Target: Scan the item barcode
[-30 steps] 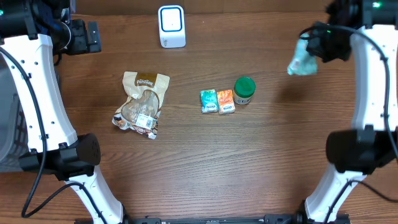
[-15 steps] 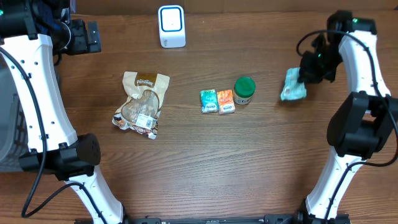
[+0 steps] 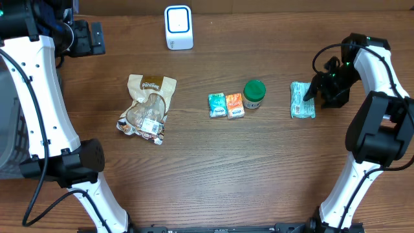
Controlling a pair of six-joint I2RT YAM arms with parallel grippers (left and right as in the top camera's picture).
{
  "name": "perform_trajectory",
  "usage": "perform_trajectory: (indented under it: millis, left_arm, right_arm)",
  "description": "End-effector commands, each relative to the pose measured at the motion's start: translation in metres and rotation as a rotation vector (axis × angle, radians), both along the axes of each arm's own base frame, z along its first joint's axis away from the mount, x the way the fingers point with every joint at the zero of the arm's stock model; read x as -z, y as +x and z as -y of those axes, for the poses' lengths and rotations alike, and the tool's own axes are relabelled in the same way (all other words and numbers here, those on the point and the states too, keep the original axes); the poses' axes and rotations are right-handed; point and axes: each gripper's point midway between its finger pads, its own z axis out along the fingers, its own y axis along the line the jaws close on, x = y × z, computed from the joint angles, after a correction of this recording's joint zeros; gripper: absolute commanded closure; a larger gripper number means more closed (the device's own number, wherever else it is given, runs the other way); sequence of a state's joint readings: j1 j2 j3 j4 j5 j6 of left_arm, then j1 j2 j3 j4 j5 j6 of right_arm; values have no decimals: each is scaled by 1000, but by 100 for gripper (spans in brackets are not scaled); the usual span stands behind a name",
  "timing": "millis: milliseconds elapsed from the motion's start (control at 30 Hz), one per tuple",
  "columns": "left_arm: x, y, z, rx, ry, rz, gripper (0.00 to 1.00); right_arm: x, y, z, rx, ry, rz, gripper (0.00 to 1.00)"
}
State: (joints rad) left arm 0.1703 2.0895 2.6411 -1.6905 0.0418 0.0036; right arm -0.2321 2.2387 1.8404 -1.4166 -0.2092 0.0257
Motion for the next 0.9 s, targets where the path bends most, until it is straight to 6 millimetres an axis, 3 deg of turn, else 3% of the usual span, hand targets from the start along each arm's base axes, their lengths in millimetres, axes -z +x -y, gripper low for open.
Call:
perform_trajectory:
  millis: [0,167,233,567,633,767,867]
  left_arm:
    - [1,1,2,16,-5,-2,0]
    - [1,1,2,16,-5,-2,0]
    - [1,1,2,16,-5,-2,1]
    - [1,1,2,16,-5,-2,1]
    - [1,1,2,16,-5,-2,1]
    - [1,1,2,16,-5,-2,0]
    - [1,1,2,16,-5,-2,0]
  right_arm:
    - [-34,19,-6,-7,37,81,41]
    - [-103,36,-60,-171,181,255,41]
    - [-115,39,-79,-221,181,295,41]
    - [-108,24,-198,-472,207,292,46]
    - [-101,25,-201,-445,103,278,46]
    - [-93,39,-187,-373,-139,301,44]
    - [-93,46,-183,-383,-204,331,30]
